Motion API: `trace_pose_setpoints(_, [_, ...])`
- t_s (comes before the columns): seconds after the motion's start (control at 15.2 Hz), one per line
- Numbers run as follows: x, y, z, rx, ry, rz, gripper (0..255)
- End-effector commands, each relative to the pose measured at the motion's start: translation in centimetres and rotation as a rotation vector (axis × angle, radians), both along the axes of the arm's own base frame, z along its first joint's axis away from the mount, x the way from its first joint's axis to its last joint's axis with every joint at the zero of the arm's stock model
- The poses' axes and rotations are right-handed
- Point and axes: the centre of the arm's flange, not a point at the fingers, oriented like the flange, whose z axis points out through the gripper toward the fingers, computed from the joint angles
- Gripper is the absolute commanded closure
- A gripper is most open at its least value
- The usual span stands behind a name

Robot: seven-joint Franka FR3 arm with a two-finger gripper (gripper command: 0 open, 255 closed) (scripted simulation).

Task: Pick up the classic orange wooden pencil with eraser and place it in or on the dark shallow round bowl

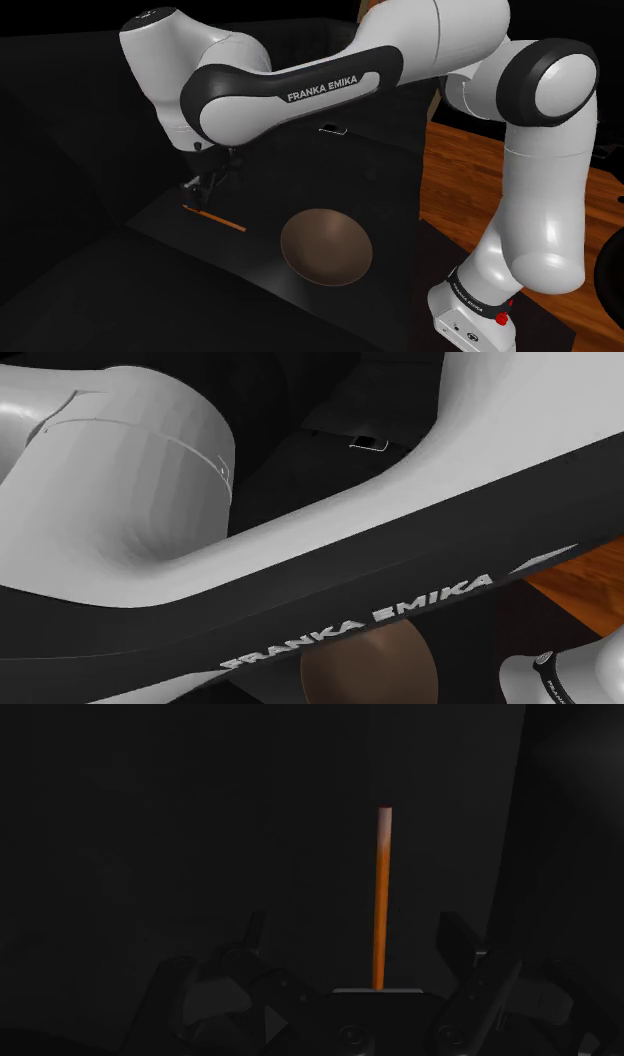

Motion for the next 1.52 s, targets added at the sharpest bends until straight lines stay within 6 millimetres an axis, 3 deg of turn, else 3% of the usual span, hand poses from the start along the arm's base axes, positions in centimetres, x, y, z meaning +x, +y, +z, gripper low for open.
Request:
trace_pose_setpoints(0.0, [0.0, 2.6, -1.5, -0.015, 0.012, 0.03, 0])
trace_pose_setpoints(0.59, [0.0, 2.1, -5.7, -0.018, 0.014, 0.036, 0])
trace_pose_setpoints(1.06, [0.0, 2.1, -5.7, -0.018, 0.014, 0.036, 0])
trace_pose_setpoints(1.12, [0.0, 2.1, -5.7, -0.018, 0.014, 0.036, 255])
trace_pose_setpoints(1.45, [0.0, 2.1, -5.6, -0.018, 0.014, 0.036, 255])
